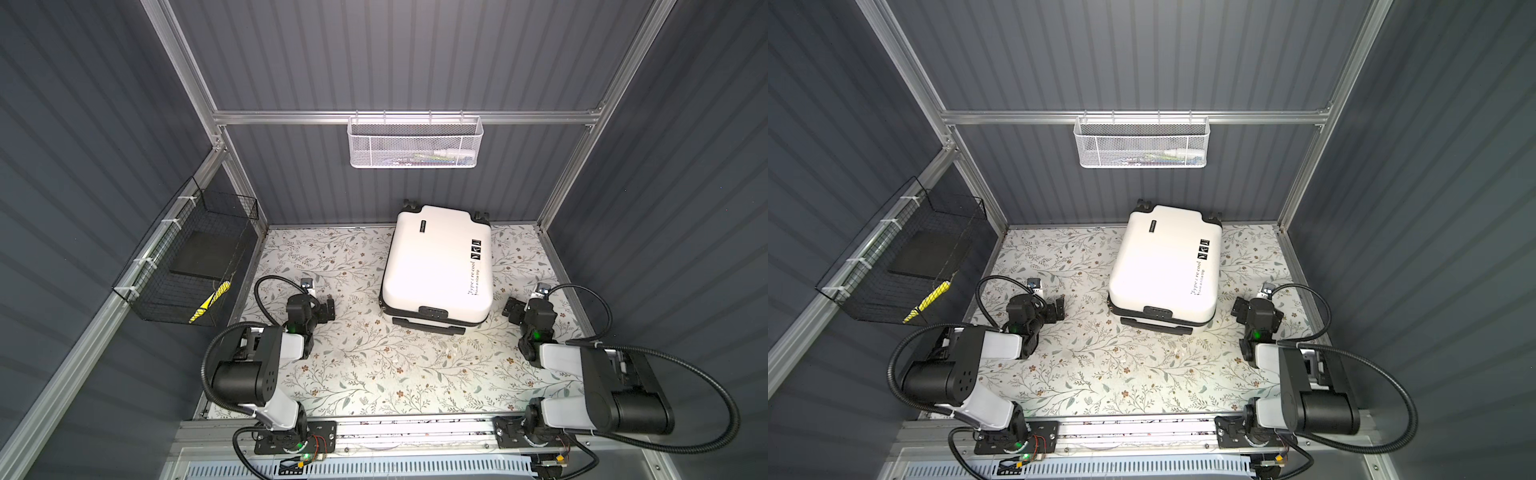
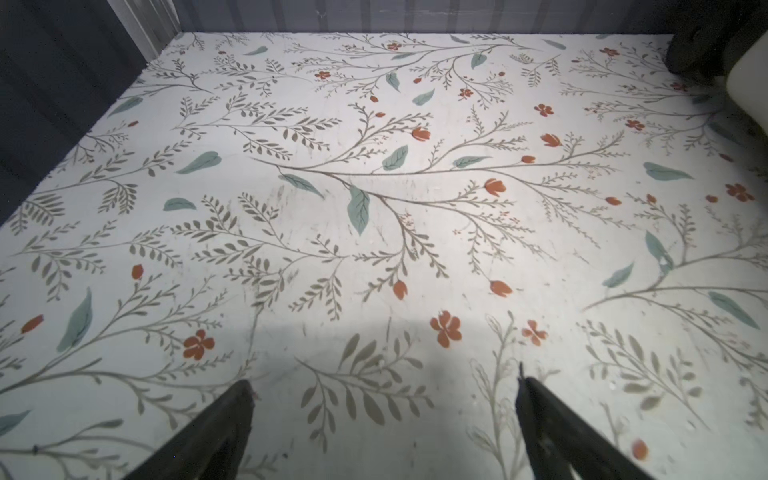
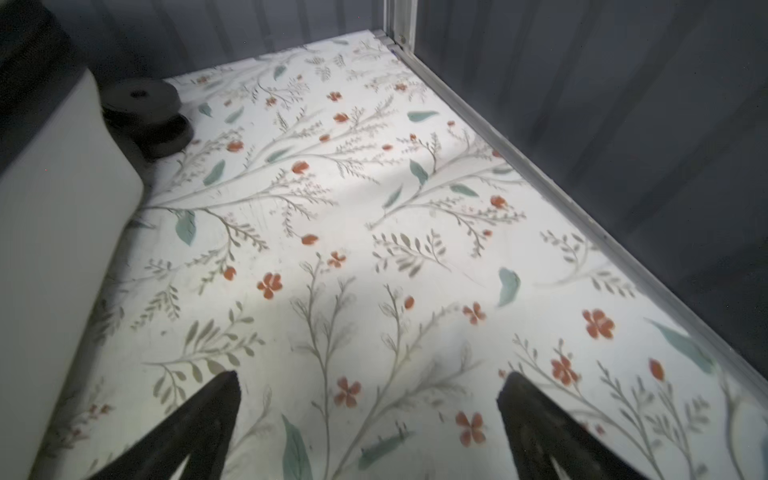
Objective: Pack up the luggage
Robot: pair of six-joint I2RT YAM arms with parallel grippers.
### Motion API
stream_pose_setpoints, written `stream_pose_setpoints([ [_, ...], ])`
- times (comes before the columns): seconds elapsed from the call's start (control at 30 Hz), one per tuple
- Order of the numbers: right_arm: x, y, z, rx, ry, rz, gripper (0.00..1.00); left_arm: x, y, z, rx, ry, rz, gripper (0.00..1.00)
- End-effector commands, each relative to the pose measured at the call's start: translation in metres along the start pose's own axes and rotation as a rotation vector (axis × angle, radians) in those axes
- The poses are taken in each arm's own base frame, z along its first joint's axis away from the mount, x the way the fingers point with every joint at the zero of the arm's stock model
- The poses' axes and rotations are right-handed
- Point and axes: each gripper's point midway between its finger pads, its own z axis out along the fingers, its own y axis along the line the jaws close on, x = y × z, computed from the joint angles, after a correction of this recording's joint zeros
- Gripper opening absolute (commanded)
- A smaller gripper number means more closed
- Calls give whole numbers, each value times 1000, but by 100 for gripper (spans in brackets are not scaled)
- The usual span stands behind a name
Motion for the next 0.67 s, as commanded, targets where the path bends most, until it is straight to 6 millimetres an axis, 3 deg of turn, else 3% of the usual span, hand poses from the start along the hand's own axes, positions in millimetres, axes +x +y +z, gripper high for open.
stream_pose_setpoints([
  [0.0,-44,23,1,-112,-127,-14,99,-27,2,10,18,-132,0,100],
  [0.07,-50,23,1,-118,-204,-12,99,-23,3,20,15,-51,12,100],
  [0.13,-43,22,0,-111,-136,-15,99,-21,1,19,22,-44,11,100],
  [0.2,-48,22,-3,-112,-210,-16,99,-23,2,20,20,-69,10,100],
  [0.63,-46,28,0,-139,-167,-32,99,-22,-2,19,30,-59,28,100],
])
